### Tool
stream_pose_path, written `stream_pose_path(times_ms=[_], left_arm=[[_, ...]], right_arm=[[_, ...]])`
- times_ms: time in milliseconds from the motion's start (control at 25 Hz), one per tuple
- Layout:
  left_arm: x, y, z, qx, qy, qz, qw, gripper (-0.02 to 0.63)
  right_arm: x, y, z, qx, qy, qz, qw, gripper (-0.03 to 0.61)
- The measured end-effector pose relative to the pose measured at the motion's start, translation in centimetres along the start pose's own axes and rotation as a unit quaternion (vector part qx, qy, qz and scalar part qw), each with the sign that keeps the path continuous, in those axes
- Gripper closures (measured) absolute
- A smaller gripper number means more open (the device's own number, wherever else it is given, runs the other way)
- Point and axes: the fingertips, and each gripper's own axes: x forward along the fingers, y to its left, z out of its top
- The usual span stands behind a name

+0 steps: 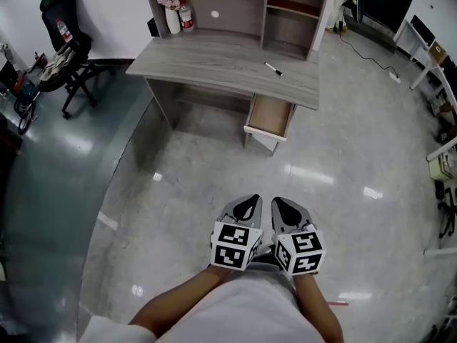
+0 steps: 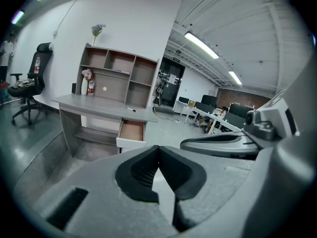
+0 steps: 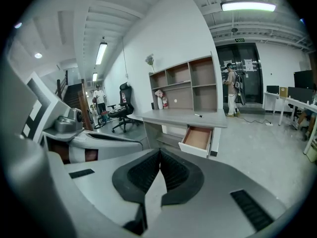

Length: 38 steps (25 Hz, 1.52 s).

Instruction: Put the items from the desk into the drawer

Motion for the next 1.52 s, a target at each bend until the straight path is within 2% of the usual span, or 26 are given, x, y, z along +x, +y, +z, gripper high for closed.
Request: stream_pose_path(times_ms=[360, 560, 880, 1520], left_arm=[[0.4, 2.5, 0.7, -0.011, -0.008, 0.011, 0.9998, 0.612], [1.9, 3.5, 0.9, -0.013, -0.003, 0.022, 0.9997, 0.612], [7.4, 4.2, 2.9, -0.011, 0.006, 0.037, 0.9992, 0.612], [18.6, 5.1, 7.3, -0.013, 0.048, 0.062, 0.9968, 0.612]], right_arm=[[2.2, 0.5, 0.8, -0.004, 0.002, 0.006, 1.000, 0.577], [3.7, -0.8, 1.0, 0.007, 0.001, 0.013, 1.000, 0.577], [7.4, -5.2, 2.5, 0.002, 0.003, 0.030, 1.000, 0.577], [14.9, -14.5, 6.1, 0.029, 0.029, 0.073, 0.996, 0.577]])
